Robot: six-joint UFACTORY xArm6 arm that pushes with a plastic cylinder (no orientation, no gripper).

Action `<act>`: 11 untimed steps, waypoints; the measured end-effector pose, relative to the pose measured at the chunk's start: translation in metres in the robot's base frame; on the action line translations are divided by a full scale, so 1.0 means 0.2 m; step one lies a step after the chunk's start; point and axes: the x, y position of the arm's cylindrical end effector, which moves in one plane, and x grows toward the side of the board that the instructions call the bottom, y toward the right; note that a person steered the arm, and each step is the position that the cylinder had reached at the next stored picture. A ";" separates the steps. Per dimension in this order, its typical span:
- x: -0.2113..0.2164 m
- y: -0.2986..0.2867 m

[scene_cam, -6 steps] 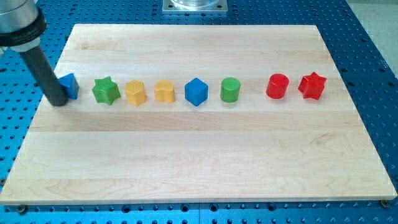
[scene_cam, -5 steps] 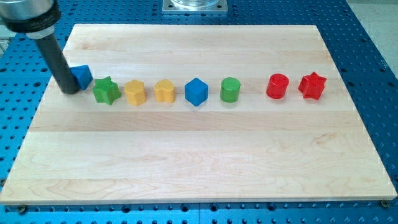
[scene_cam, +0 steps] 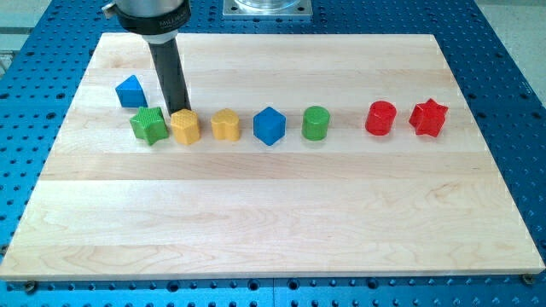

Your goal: Push the yellow hexagon to the bottom center of the board

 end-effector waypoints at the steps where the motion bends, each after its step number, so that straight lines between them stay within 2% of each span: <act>1: 0.05 0.00; 2: 0.05 0.00; 4: 0.36 0.04; 5: 0.60 0.23; 6: 0.73 0.41; 7: 0.42 0.33; 8: 0.35 0.49; 9: 0.44 0.64; 10: 0.67 0.63; 11: 0.52 0.73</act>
